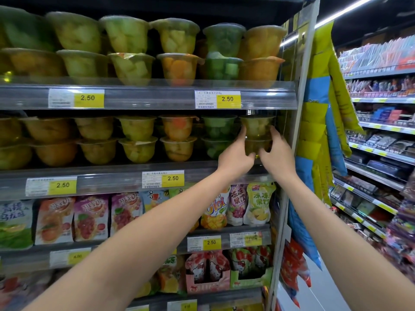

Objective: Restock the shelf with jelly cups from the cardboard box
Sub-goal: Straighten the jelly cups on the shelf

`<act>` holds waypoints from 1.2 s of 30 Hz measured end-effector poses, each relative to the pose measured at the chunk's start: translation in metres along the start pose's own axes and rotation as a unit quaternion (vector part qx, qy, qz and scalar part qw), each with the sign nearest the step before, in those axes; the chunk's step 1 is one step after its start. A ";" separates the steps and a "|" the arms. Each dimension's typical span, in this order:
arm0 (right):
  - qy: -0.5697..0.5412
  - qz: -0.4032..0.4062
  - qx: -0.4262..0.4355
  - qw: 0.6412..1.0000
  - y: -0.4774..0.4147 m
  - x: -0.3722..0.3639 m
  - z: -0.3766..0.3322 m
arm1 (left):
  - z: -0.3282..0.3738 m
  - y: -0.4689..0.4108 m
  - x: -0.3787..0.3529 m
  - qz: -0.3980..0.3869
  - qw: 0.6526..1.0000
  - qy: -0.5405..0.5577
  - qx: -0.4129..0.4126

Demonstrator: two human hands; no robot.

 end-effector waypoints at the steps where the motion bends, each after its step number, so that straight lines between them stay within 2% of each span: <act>1: -0.002 -0.001 -0.001 1.000 -0.001 -0.001 0.000 | -0.001 0.000 0.000 -0.003 1.000 0.004 0.000; 12: 0.000 -0.020 -0.022 1.000 -0.003 -0.007 -0.005 | -0.009 -0.002 -0.002 -0.020 0.999 0.048 -0.006; 21: -0.043 -0.024 0.021 0.999 0.025 0.001 -0.014 | -0.009 0.016 0.001 0.023 0.993 0.108 -0.030; 24: -0.047 -0.038 0.031 0.998 0.042 0.004 -0.018 | -0.015 0.029 0.008 0.046 0.997 0.057 -0.038; 26: -0.034 -0.060 0.029 0.997 0.055 0.004 -0.022 | -0.021 0.044 0.014 0.067 0.997 -0.010 -0.028; 29: -0.013 -0.099 0.027 0.995 0.077 0.002 -0.031 | -0.033 0.066 0.024 0.089 0.987 -0.119 -0.060; 32: -0.020 -0.145 0.039 0.988 0.101 -0.005 -0.040 | -0.047 0.090 0.032 0.063 0.978 -0.191 -0.061; 36: -0.012 -0.229 0.034 0.973 0.144 -0.023 -0.055 | -0.071 0.141 0.042 -0.001 0.973 -0.232 -0.010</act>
Point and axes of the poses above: each hand's wrist, its own y-axis away from the middle knuckle, its own x-axis out of the back of the hand, z = x × y, the point moved 1 cm from there along -y, towards the middle knuckle, and after that the axes turned 14 degrees about -y, right-handed, at the moved point
